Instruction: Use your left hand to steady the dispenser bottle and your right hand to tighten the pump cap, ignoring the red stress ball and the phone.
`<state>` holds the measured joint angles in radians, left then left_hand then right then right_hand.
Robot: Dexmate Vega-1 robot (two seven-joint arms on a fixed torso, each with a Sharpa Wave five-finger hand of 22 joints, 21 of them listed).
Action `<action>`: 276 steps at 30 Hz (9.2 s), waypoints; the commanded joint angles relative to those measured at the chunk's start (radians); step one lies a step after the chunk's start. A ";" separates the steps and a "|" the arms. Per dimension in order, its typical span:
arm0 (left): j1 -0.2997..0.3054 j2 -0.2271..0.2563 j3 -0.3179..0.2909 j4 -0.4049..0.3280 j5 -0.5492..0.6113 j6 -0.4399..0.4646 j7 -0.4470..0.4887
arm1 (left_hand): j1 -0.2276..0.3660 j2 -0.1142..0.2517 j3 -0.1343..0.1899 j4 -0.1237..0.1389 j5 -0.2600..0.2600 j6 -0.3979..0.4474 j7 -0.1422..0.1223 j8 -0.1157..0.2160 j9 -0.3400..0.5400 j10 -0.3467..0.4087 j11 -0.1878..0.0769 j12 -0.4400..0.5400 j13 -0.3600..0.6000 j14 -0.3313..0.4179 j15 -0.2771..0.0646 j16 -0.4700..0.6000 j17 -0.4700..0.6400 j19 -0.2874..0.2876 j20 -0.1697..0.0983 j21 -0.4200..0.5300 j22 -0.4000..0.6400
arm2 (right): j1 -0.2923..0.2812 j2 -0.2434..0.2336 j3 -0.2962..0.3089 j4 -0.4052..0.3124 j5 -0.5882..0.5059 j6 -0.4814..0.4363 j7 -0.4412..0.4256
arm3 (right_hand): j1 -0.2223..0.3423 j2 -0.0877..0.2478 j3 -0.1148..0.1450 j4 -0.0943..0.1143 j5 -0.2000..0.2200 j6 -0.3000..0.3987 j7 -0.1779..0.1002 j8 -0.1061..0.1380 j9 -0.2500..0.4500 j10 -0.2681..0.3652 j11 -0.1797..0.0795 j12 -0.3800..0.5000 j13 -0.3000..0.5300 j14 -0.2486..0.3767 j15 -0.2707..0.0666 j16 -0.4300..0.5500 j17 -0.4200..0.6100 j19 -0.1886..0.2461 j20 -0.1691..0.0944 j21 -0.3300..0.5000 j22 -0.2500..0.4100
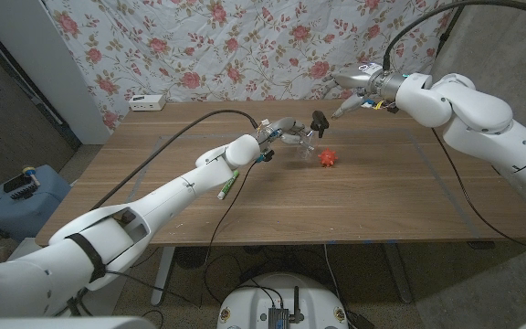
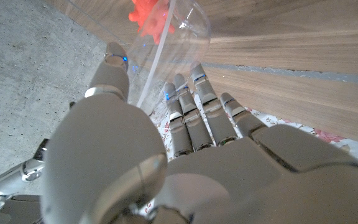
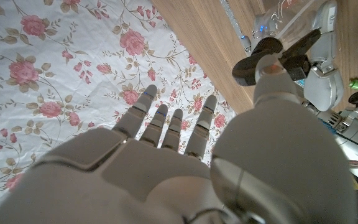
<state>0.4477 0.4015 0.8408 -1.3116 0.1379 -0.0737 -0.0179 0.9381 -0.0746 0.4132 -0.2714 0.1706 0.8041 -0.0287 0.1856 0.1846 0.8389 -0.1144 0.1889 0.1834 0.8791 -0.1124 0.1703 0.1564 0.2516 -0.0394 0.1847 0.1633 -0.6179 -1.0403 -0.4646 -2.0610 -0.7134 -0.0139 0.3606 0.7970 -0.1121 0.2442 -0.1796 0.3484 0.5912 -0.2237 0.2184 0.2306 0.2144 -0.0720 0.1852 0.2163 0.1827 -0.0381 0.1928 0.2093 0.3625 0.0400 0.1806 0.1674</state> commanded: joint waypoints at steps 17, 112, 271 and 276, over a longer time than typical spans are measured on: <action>0.014 0.005 0.002 -0.035 0.010 0.035 0.017 | -0.031 0.083 0.117 0.117 0.008 0.067 -0.039 0.003 0.005 0.023 -0.019 0.005 0.003 0.007 -0.070 0.005 0.004 0.001 -0.078 0.000 0.002 | 0.000 0.002 -0.007 0.126 -0.023 0.213 -0.139 | 0.038 -0.017 -0.002 0.016 0.050 0.013 0.001 0.018 0.006 -0.033 -0.075 0.004 0.004 -0.029 -0.047 0.007 0.005 -0.024 -0.025 0.002 0.004; 0.018 -0.005 0.008 -0.022 0.011 0.026 0.018 | -0.034 0.083 0.119 0.115 0.008 0.069 -0.040 0.003 0.005 0.024 -0.022 0.005 0.003 0.006 -0.070 0.005 0.005 0.001 -0.077 0.000 0.002 | 0.080 0.061 -0.063 0.187 -0.038 0.320 -0.028 | 0.113 0.004 0.012 0.025 0.120 0.152 0.000 0.079 0.019 -0.024 -0.081 0.025 0.002 -0.031 -0.059 0.018 0.011 0.002 -0.051 0.017 0.004; 0.045 0.002 -0.001 -0.054 0.032 0.026 0.061 | -0.029 0.086 0.118 0.114 0.008 0.072 -0.046 0.004 0.005 0.029 -0.022 0.007 0.004 0.008 -0.071 0.006 0.005 0.001 -0.075 0.000 0.002 | 0.097 0.016 -0.024 0.074 0.107 0.071 0.166 | 0.109 -0.005 -0.036 0.051 0.158 -0.123 0.002 -0.043 -0.036 -0.085 -0.019 0.017 0.006 -0.104 0.007 0.014 0.030 -0.055 -0.018 0.008 0.004; 0.052 -0.003 -0.007 -0.049 0.028 0.016 0.081 | -0.027 0.085 0.118 0.113 0.008 0.074 -0.043 0.005 0.005 0.030 -0.024 0.007 0.004 0.007 -0.073 0.005 0.005 0.002 -0.075 0.000 0.002 | 0.088 0.018 -0.012 0.077 0.119 0.053 0.146 | 0.100 -0.002 -0.041 0.057 0.159 -0.141 0.001 -0.042 -0.038 -0.077 -0.016 0.021 0.006 -0.101 0.007 0.016 0.029 -0.037 -0.036 0.015 0.004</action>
<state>0.4912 0.4059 0.8418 -1.3672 0.1715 -0.0470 0.0357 0.9383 -0.0744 0.4133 -0.2715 0.1706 0.8126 -0.0201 0.1834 0.1889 0.8424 -0.1177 0.1879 0.1841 0.8806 -0.1140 0.1704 0.1559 0.2516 -0.0395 0.1847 0.1633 -0.5245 -1.0200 -0.4972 -1.9880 -0.6101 0.0617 0.5292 0.9031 -0.1141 0.2092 -0.1255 0.5034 0.4621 -0.2232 0.1774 0.1904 0.1286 -0.0961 0.2003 0.2209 0.0799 -0.0303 0.2003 0.2348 0.3119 0.0192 0.1863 0.1702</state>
